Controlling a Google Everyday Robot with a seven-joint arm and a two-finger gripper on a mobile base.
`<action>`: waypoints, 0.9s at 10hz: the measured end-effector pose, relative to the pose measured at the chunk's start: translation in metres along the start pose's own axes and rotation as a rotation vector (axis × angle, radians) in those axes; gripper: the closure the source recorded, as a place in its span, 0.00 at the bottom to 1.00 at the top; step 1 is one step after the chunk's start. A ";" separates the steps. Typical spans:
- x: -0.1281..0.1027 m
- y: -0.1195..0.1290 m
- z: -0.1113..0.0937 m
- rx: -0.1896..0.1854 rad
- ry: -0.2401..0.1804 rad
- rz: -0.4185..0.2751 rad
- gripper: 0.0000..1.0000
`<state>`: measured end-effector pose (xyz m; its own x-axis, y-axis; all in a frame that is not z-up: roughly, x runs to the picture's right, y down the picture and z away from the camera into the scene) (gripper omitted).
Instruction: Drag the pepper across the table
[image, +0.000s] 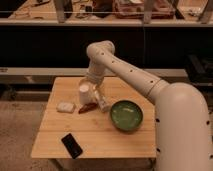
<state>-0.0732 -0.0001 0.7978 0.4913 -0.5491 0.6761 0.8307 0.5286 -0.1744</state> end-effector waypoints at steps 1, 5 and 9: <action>0.000 0.000 0.000 0.000 0.000 0.000 0.20; 0.000 0.000 0.000 0.000 0.000 0.000 0.20; 0.008 -0.014 -0.008 0.054 0.051 -0.012 0.20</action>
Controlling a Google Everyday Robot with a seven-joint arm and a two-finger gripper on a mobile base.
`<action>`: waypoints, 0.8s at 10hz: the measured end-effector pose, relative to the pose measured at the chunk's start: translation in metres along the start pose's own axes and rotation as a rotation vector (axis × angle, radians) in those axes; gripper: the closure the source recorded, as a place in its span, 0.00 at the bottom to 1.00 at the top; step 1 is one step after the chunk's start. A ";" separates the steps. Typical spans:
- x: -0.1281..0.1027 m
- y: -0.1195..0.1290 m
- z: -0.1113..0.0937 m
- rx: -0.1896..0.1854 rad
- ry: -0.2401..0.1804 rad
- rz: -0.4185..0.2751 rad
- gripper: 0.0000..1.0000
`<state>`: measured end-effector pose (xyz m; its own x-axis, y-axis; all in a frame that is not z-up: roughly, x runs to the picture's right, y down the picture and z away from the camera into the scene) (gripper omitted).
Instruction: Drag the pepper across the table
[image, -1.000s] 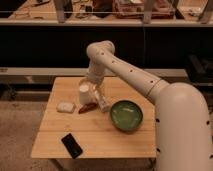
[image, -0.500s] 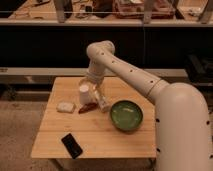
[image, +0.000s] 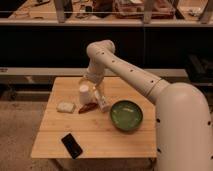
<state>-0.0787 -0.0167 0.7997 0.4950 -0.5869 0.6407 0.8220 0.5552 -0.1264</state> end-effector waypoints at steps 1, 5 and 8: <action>0.002 -0.006 0.001 0.026 0.020 -0.009 0.20; -0.013 0.004 0.018 0.057 0.033 -0.023 0.20; -0.022 0.013 0.022 0.045 0.012 -0.017 0.20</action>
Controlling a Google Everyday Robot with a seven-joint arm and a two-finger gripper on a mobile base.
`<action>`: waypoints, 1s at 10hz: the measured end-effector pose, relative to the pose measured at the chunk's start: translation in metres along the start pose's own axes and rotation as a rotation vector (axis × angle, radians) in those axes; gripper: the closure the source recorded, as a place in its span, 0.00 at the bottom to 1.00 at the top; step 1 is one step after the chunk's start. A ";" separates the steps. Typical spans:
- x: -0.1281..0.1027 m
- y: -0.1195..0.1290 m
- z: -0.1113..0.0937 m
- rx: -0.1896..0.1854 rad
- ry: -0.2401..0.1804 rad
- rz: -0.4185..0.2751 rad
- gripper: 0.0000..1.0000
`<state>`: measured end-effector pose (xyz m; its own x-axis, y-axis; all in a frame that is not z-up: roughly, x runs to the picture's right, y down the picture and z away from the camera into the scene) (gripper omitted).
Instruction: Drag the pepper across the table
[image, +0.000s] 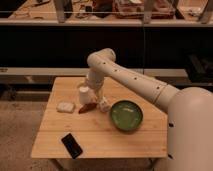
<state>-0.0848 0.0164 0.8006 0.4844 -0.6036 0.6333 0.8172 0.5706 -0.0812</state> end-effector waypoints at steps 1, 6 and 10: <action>-0.001 -0.001 0.000 0.000 -0.001 -0.002 0.20; -0.010 0.023 0.018 -0.042 0.014 0.038 0.20; -0.016 0.043 0.047 -0.069 0.011 0.088 0.20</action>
<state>-0.0719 0.0771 0.8229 0.5584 -0.5591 0.6129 0.7907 0.5823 -0.1892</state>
